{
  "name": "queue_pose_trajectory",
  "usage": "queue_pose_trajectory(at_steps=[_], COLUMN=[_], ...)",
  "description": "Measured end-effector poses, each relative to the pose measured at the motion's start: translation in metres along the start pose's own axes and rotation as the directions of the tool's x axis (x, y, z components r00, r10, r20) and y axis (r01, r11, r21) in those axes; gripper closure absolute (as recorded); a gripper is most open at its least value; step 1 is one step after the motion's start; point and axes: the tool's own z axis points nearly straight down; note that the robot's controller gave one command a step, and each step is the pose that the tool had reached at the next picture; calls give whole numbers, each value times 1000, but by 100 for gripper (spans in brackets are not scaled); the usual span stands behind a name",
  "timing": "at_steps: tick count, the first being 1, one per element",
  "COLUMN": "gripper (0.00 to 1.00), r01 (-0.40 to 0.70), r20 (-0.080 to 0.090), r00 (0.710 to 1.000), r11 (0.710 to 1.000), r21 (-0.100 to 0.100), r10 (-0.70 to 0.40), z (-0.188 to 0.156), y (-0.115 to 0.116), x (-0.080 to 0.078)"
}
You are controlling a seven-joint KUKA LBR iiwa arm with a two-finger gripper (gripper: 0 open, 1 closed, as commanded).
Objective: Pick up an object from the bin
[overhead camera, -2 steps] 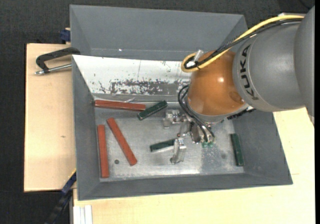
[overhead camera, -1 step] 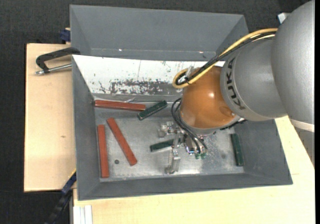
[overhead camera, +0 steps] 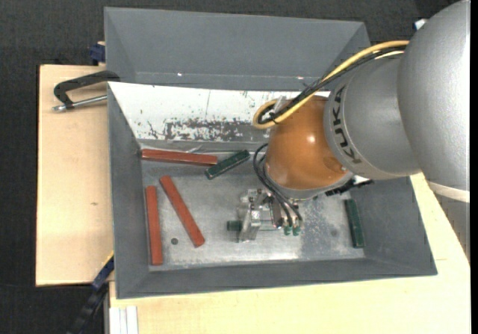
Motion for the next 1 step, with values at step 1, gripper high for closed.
queue_pose_trajectory(at_steps=[1], gripper=[100], r01=[0], r20=[0], r00=[1000], r11=[1000], r21=[0], r10=[0], z=[0], y=[0], x=[0])
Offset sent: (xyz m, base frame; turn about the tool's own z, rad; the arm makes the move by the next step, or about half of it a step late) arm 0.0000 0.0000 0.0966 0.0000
